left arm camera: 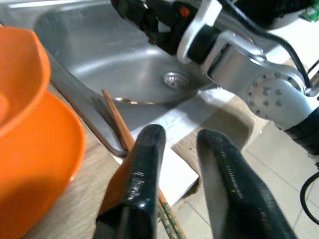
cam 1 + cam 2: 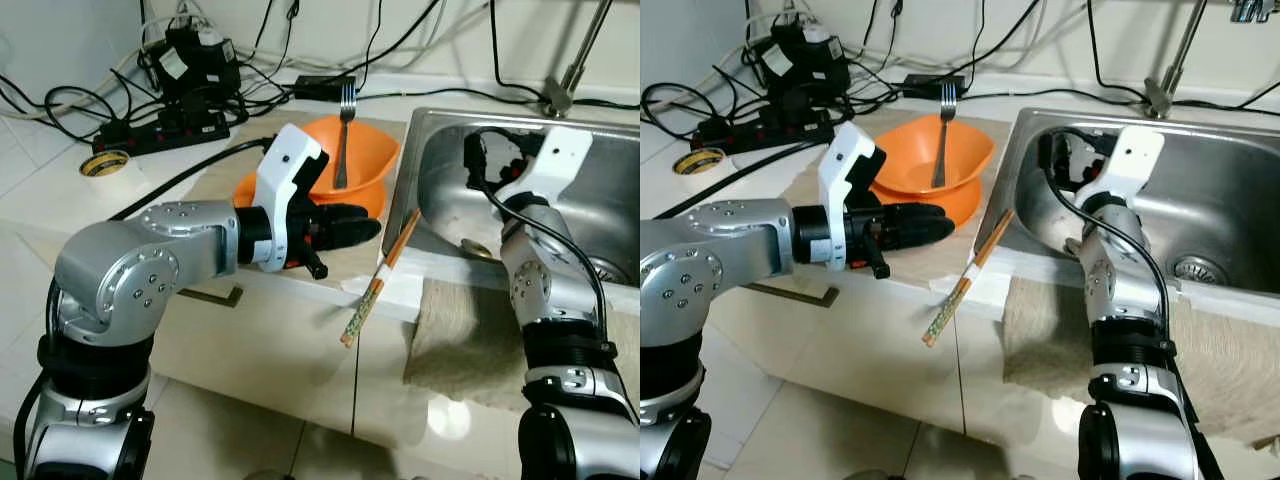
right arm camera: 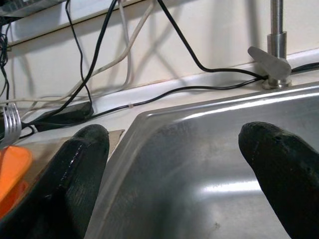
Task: Kitchen organization
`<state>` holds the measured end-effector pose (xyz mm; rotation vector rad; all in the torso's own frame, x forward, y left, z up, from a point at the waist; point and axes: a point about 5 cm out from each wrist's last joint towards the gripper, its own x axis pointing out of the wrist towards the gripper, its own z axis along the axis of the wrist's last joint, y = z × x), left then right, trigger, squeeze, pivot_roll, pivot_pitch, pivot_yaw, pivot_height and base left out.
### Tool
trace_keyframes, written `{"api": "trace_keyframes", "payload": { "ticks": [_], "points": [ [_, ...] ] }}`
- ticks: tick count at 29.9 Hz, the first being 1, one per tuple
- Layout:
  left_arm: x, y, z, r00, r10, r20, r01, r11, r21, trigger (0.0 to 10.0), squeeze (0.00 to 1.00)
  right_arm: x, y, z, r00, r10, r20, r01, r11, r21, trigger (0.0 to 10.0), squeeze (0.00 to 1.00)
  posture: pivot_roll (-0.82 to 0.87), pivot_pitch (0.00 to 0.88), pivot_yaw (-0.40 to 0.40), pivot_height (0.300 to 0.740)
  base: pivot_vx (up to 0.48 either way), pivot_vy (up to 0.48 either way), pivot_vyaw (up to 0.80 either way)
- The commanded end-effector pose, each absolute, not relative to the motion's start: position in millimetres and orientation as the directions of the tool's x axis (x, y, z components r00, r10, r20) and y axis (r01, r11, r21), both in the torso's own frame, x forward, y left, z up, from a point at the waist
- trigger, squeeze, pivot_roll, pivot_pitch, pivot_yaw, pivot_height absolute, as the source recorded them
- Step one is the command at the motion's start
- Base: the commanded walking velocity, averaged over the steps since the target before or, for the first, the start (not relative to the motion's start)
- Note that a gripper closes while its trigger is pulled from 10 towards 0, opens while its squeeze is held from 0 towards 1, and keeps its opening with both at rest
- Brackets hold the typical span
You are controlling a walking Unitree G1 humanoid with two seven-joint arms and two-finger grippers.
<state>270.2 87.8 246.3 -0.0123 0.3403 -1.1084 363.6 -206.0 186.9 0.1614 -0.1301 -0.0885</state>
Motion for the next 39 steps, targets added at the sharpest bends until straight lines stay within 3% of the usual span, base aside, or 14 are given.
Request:
{"api": "trace_keyframes", "payload": {
  "ticks": [1, 23, 24, 39],
  "points": [
    [269, 87, 238, 0.389, -0.870, -0.303, 0.867, 0.457, -0.198, 10.0, 1.00, 365, -204, 190, 0.986, -0.103, 0.133, 0.081, 0.984, 0.162, 10.0, 0.00, 0.05, 0.000, 0.097, 0.740, 0.000, 0.000, 0.00],
    [274, 77, 216, 0.387, -0.838, -0.384, 0.831, 0.498, -0.248, 10.0, 1.00, 359, -189, 183, 0.986, -0.083, 0.146, 0.066, 0.991, 0.116, 10.0, 0.00, 0.03, 0.000, 0.121, 0.740, 0.000, 0.000, 0.00],
    [274, 76, 215, 0.386, -0.839, -0.383, 0.826, 0.499, -0.262, 10.0, 0.00, 359, -188, 183, 0.986, -0.082, 0.146, 0.066, 0.991, 0.115, 10.0, 0.00, 0.03, 0.000, 0.124, 0.740, 0.000, 0.000, 0.00],
    [275, 74, 197, 0.367, -0.808, -0.461, 0.795, 0.530, -0.295, 10.0, 0.00, 360, -183, 184, 0.986, -0.076, 0.149, 0.060, 0.992, 0.107, 10.0, 0.00, 0.03, 0.000, 0.135, 0.740, 0.000, 0.000, 0.00]
  ]
}}
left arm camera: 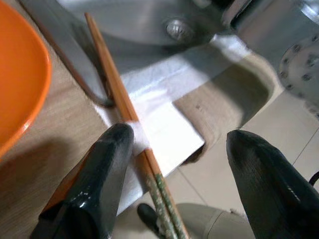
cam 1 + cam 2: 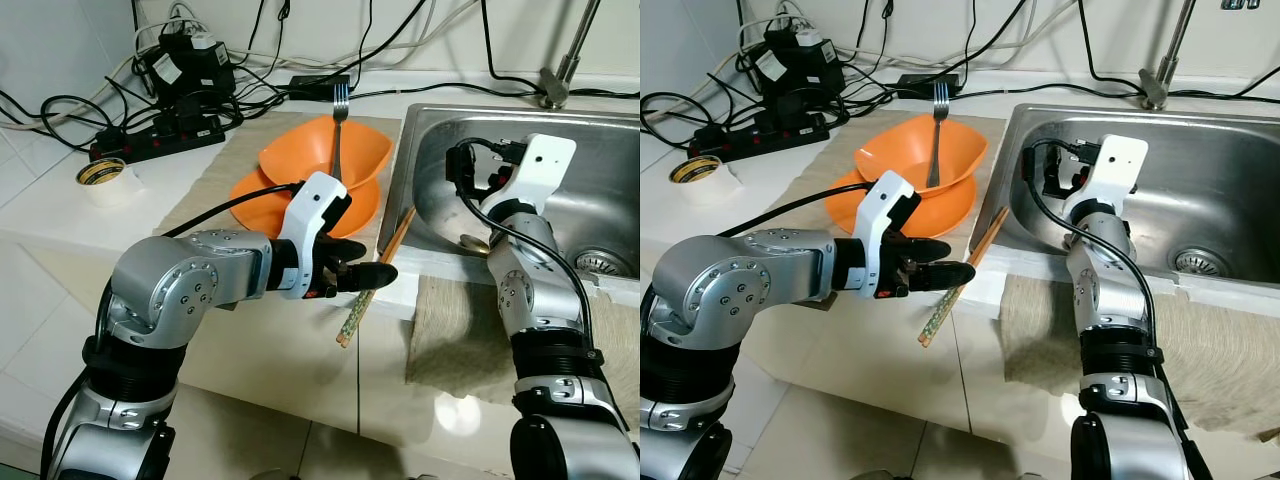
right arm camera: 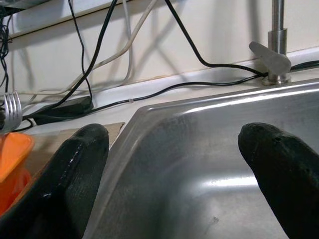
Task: Kitchen organization
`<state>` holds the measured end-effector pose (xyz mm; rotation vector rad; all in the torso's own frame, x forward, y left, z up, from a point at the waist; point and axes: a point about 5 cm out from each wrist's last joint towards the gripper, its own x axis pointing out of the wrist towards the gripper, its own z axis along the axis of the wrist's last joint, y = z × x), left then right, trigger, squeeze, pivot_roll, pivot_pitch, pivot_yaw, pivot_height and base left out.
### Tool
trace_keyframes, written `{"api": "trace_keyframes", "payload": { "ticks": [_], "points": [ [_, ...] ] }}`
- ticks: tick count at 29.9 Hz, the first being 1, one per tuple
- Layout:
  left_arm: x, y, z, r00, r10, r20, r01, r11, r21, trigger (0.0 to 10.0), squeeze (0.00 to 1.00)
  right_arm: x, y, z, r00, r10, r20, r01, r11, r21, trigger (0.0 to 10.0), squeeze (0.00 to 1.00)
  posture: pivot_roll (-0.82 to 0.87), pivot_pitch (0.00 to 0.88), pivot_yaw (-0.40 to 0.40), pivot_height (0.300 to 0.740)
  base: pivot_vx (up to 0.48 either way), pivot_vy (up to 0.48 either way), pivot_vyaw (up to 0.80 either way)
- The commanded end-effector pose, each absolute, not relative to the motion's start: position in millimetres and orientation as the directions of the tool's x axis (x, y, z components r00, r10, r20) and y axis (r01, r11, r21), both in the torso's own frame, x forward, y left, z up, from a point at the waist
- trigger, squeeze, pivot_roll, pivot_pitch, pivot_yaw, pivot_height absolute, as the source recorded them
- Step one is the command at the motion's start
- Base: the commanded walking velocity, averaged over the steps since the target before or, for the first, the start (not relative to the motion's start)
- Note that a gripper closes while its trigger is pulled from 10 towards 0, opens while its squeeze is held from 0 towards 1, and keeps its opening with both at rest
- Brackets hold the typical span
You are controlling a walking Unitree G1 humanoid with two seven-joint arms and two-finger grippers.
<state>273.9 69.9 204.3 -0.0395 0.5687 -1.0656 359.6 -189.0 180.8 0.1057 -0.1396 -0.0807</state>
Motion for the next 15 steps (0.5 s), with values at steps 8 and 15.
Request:
{"api": "trace_keyframes", "payload": {
  "ticks": [8, 15],
  "points": [
    [277, 74, 189, 0.359, -0.788, -0.500, 0.798, 0.537, -0.273, 10.0, 0.00, 360, -181, 186, 0.985, -0.071, 0.154, 0.056, 0.993, 0.100, 10.0, 0.00, 0.03, 0.000, 0.140, 0.740, 0.000, 0.000, 0.00],
    [282, 75, 171, 0.360, -0.755, -0.547, 0.783, 0.564, -0.263, 10.0, 0.00, 360, -178, 186, 0.986, -0.066, 0.156, 0.051, 0.994, 0.096, 10.0, 0.00, 0.02, 0.000, 0.143, 0.740, 0.000, 0.000, 0.00]
  ]
}}
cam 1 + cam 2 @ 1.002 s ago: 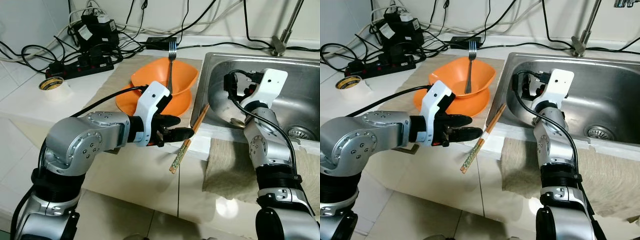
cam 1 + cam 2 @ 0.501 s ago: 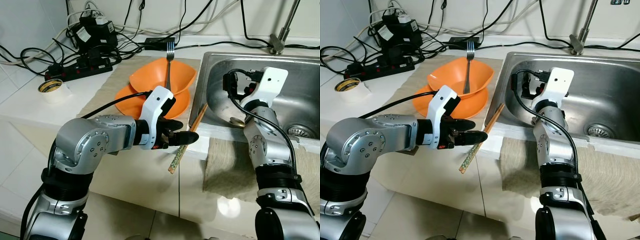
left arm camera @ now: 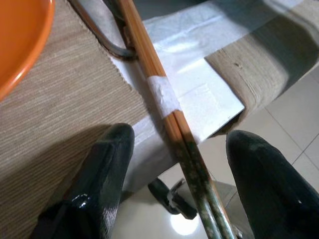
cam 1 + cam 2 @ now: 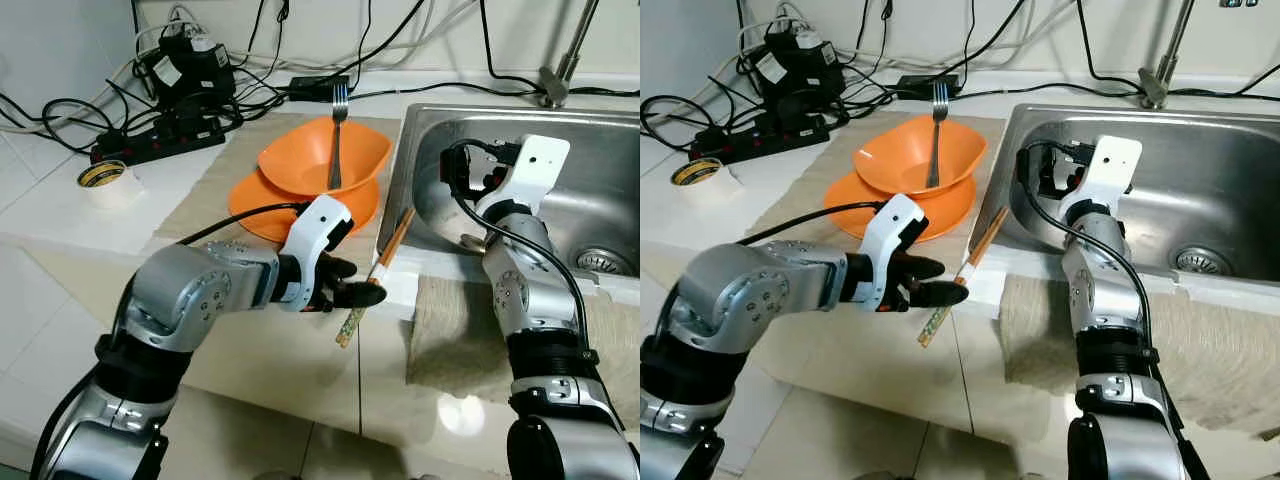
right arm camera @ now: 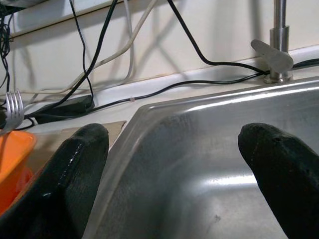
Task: Kitchen organization
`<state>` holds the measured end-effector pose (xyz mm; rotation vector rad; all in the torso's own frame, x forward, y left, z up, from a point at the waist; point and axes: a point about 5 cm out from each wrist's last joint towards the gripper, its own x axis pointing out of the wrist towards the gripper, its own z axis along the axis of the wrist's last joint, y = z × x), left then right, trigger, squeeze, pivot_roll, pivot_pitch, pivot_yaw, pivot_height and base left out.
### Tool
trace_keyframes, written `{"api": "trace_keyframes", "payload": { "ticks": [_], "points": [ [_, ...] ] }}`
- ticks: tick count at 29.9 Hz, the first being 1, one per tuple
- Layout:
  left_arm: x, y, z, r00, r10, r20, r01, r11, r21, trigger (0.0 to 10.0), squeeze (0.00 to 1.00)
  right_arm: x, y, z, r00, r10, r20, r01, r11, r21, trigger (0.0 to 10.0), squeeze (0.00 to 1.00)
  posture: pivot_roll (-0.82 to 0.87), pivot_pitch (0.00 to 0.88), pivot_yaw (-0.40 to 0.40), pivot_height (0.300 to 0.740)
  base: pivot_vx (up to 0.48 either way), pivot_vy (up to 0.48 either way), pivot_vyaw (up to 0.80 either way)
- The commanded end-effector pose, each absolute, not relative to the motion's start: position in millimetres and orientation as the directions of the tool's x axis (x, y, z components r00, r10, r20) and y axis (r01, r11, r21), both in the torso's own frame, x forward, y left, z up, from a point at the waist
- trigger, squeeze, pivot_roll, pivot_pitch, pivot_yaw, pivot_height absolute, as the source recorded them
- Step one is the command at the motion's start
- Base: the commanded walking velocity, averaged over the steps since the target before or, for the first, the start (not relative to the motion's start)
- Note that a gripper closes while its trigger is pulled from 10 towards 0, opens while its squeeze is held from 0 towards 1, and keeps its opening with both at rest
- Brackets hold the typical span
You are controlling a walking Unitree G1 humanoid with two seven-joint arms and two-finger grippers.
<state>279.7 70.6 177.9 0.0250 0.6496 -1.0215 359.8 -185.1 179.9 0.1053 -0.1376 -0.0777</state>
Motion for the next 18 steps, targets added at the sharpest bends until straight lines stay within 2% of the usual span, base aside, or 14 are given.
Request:
{"api": "trace_keyframes", "payload": {
  "ticks": [1, 16, 17, 18],
  "points": [
    [282, 76, 170, 0.363, -0.754, -0.548, 0.781, 0.567, -0.263, 10.0, 0.00, 360, -178, 186, 0.986, -0.065, 0.156, 0.050, 0.994, 0.095, 10.0, 0.00, 0.02, 0.000, 0.143, 0.740, 0.000, 0.000, 0.00],
    [291, 67, 186, 0.402, -0.773, -0.491, 0.795, 0.561, -0.231, 10.0, 0.00, 359, -178, 185, 0.986, -0.065, 0.154, 0.052, 0.995, 0.085, 10.0, 0.00, 0.01, 0.000, 0.151, 0.740, 0.000, 0.000, 0.00],
    [291, 67, 184, 0.408, -0.768, -0.494, 0.796, 0.564, -0.219, 10.0, 0.19, 359, -178, 185, 0.986, -0.065, 0.154, 0.052, 0.995, 0.086, 10.0, 0.00, 0.01, 0.000, 0.152, 0.740, 0.000, 0.000, 0.00],
    [291, 67, 183, 0.411, -0.765, -0.495, 0.797, 0.565, -0.212, 10.0, 1.00, 359, -178, 185, 0.986, -0.065, 0.154, 0.052, 0.995, 0.086, 10.0, 0.00, 0.01, 0.000, 0.153, 0.740, 0.000, 0.000, 0.00]
  ]
}}
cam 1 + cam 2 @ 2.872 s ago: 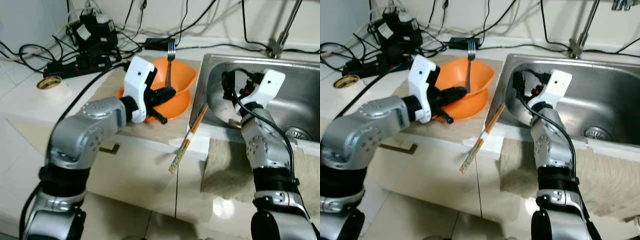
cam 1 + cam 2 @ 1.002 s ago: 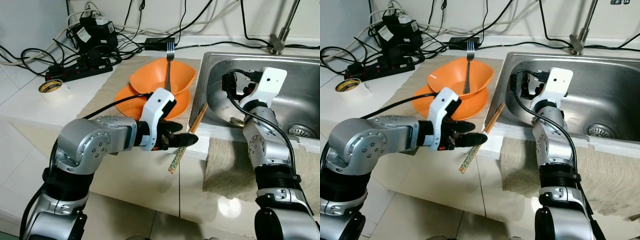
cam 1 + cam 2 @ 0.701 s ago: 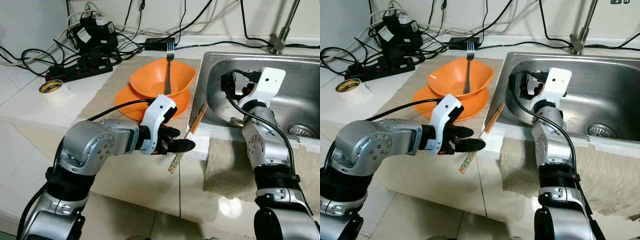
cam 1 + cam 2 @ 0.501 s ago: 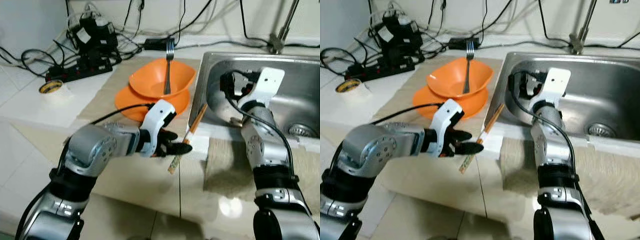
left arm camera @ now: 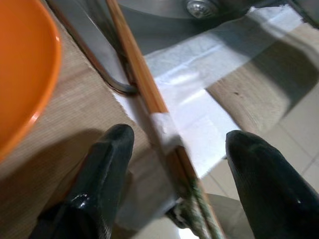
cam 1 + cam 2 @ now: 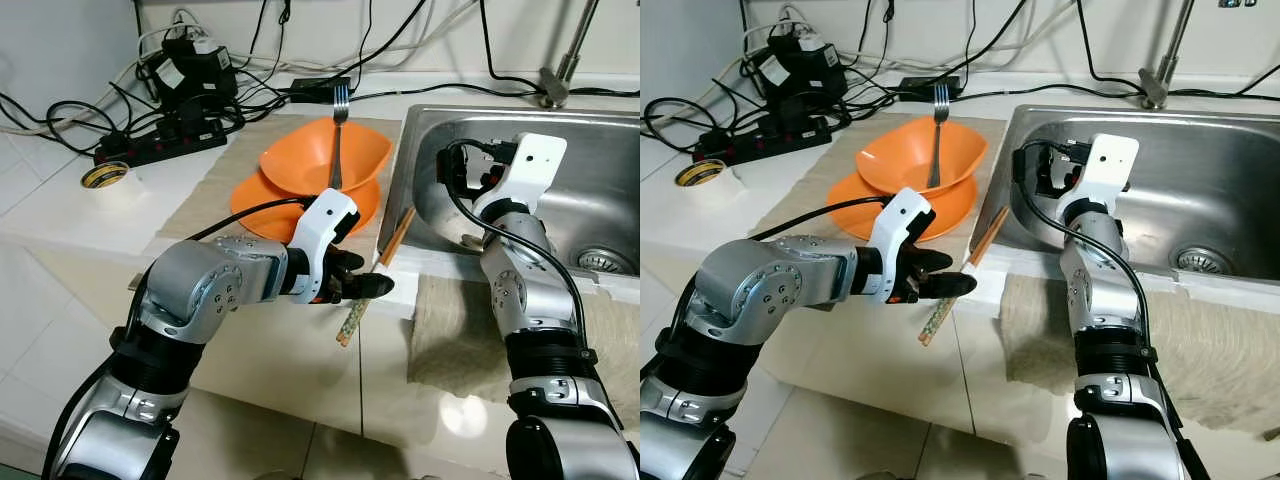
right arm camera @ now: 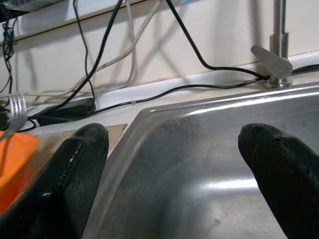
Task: Kitchen organization
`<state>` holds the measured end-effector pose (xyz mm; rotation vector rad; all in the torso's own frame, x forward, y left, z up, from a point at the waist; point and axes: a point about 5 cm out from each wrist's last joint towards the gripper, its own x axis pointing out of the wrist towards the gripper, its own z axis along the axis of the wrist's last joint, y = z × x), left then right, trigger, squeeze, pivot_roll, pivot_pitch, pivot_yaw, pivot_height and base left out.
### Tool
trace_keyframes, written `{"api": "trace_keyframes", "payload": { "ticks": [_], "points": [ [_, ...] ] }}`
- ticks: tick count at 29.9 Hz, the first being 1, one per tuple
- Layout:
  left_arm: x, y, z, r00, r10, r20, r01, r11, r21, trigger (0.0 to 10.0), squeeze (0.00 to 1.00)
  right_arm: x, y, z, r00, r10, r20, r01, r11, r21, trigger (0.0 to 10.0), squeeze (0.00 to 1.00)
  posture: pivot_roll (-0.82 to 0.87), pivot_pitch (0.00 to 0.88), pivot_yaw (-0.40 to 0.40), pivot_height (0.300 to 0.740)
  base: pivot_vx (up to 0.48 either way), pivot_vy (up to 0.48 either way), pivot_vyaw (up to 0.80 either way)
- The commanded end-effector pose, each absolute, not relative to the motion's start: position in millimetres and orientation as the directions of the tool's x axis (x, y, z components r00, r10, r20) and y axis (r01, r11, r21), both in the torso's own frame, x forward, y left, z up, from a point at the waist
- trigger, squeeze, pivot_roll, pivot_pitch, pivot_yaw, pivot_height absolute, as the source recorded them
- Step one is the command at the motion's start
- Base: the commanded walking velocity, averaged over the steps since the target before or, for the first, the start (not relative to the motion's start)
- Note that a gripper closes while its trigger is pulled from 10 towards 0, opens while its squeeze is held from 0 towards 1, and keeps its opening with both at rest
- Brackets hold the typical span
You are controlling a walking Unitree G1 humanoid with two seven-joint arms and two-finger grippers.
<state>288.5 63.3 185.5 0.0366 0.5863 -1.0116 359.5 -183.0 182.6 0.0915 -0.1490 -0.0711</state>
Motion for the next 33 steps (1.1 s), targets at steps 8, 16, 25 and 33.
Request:
{"api": "trace_keyframes", "payload": {
  "ticks": [8, 16, 25, 33],
  "points": [
    [290, 66, 182, 0.411, -0.762, -0.500, 0.807, 0.560, -0.189, 10.0, 1.00, 357, -178, 184, 0.986, -0.069, 0.150, 0.056, 0.994, 0.089, 10.0, 0.00, 0.01, 0.000, 0.161, 0.740, 0.000, 0.000, 0.00],
    [289, 64, 179, 0.397, -0.765, -0.507, 0.817, 0.546, -0.184, 10.0, 1.00, 357, -177, 184, 0.986, -0.068, 0.152, 0.054, 0.995, 0.089, 10.0, 0.00, 0.00, 0.000, 0.162, 0.740, 0.000, 0.000, 0.00],
    [285, 61, 178, 0.367, -0.774, -0.517, 0.834, 0.519, -0.185, 10.0, 0.00, 357, -177, 184, 0.986, -0.065, 0.152, 0.053, 0.995, 0.085, 10.0, 0.00, 0.00, 0.000, 0.161, 0.740, 0.000, 0.000, 0.00],
    [285, 64, 168, 0.364, -0.746, -0.557, 0.852, 0.508, -0.124, 10.0, 0.00, 357, -176, 184, 0.986, -0.066, 0.152, 0.054, 0.995, 0.085, 10.0, 0.00, 0.00, 0.000, 0.165, 0.740, 0.000, 0.000, 0.00]
  ]
}}
